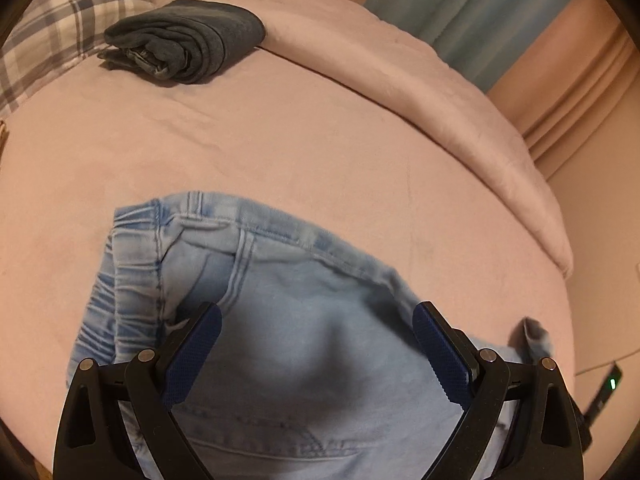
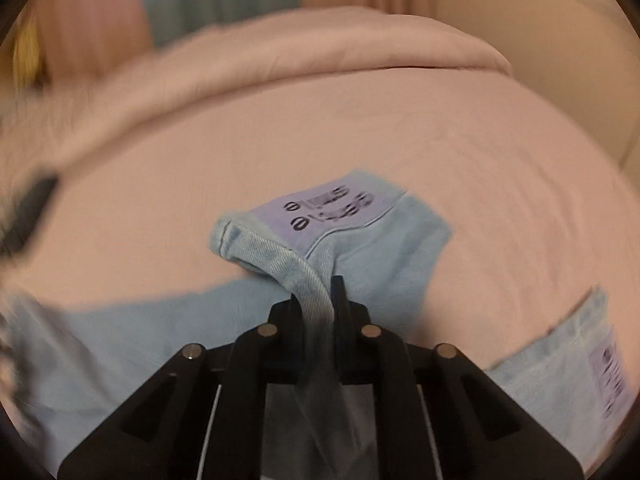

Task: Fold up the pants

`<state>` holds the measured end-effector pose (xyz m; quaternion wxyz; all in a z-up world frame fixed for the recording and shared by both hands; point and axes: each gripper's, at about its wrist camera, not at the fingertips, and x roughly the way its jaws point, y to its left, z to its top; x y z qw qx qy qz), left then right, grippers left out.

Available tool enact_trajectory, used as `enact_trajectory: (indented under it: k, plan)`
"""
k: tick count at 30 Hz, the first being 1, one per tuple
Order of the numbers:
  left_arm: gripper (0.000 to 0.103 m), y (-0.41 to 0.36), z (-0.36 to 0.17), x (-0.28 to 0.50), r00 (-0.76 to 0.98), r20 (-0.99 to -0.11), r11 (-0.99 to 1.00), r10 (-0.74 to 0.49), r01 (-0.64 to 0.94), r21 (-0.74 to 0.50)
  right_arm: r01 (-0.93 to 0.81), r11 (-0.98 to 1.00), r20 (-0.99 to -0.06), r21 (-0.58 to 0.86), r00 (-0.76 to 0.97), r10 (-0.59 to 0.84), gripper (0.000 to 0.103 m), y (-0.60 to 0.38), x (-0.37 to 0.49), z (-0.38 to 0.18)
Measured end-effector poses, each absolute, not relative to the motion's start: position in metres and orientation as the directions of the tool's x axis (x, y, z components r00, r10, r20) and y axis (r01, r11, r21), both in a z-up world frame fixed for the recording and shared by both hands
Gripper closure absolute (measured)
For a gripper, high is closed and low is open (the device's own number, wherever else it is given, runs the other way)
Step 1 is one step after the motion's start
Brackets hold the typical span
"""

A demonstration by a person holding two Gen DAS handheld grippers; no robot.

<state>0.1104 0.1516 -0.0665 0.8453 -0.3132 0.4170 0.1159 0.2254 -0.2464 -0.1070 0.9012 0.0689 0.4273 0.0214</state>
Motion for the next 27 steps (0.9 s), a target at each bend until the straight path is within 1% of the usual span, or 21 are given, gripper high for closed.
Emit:
enact_trajectory:
  k: [1,3,5,6,9,11,14,17,18,19,20,21,23,25,27]
  plan:
    - [0.007,0.153,-0.064,0.111,0.638,-0.765,0.767,-0.085,-0.448,-0.459,0.042,0.978,-0.745,0.204,0.655,0.127,0.093,-0.26,0.219,-0.098]
    - [0.007,0.155,-0.059,0.116,0.645,-0.757,0.748,-0.106,-0.45,-0.488,0.084,0.943,-0.672,0.322,0.722,0.165,0.094,-0.286,0.194,-0.072]
    - [0.007,0.154,-0.055,0.122,0.648,-0.754,0.752,-0.105,-0.445,-0.487,0.1,0.918,-0.603,0.383,0.781,0.167,0.094,-0.313,0.162,-0.048]
    - [0.007,0.153,-0.054,0.127,0.642,-0.759,0.757,-0.108,-0.442,-0.482,0.104,0.905,-0.587,0.412,0.79,0.176,0.094,-0.322,0.151,-0.042]
    - [0.007,0.15,-0.062,0.146,0.603,-0.781,0.751,-0.164,-0.437,-0.495,0.123,0.871,-0.574,0.476,0.793,0.202,0.094,-0.335,0.12,-0.046]
    - [0.007,0.15,-0.068,0.153,0.583,-0.79,0.739,-0.191,-0.445,-0.507,0.167,0.855,-0.582,0.491,0.793,0.179,0.094,-0.344,0.107,-0.055]
    - [0.007,0.149,-0.074,0.156,0.534,-0.831,0.744,-0.152,-0.492,-0.452,0.193,0.789,-0.568,0.583,0.791,0.227,0.094,-0.358,0.095,-0.069]
    - [0.008,0.146,-0.081,0.151,0.501,-0.853,0.751,-0.144,-0.506,-0.424,0.201,0.816,-0.586,0.542,0.787,0.195,0.094,-0.35,0.098,-0.066]
    - [0.025,0.146,-0.084,0.148,0.508,-0.849,0.75,-0.147,-0.502,-0.431,0.198,0.822,-0.58,0.534,0.793,0.186,0.094,-0.348,0.1,-0.062]
    - [0.04,0.147,-0.085,0.146,0.51,-0.848,0.749,-0.142,-0.505,-0.429,0.187,0.82,-0.57,0.541,0.799,0.194,0.094,-0.348,0.1,-0.058]
    - [0.07,0.148,-0.087,0.145,0.506,-0.85,0.748,-0.145,-0.507,-0.429,0.175,0.813,-0.559,0.555,0.802,0.209,0.094,-0.349,0.102,-0.056]
    - [0.083,0.149,-0.087,0.141,0.5,-0.851,0.742,-0.159,-0.508,-0.437,0.164,0.805,-0.549,0.57,0.805,0.225,0.094,-0.349,0.104,-0.055]
    - [0.088,0.144,-0.073,0.128,0.529,-0.832,0.746,-0.167,-0.484,-0.458,0.142,0.812,-0.548,0.567,0.801,0.243,0.094,-0.346,0.111,-0.053]
    - [0.089,0.132,-0.038,0.1,0.603,-0.786,0.793,-0.133,-0.411,-0.45,0.135,0.838,-0.559,0.529,0.798,0.225,0.094,-0.347,0.115,-0.047]
    - [0.089,0.121,-0.006,0.064,0.67,-0.731,0.827,-0.128,-0.335,-0.452,0.12,0.843,-0.544,0.525,0.809,0.224,0.094,-0.353,0.117,-0.035]
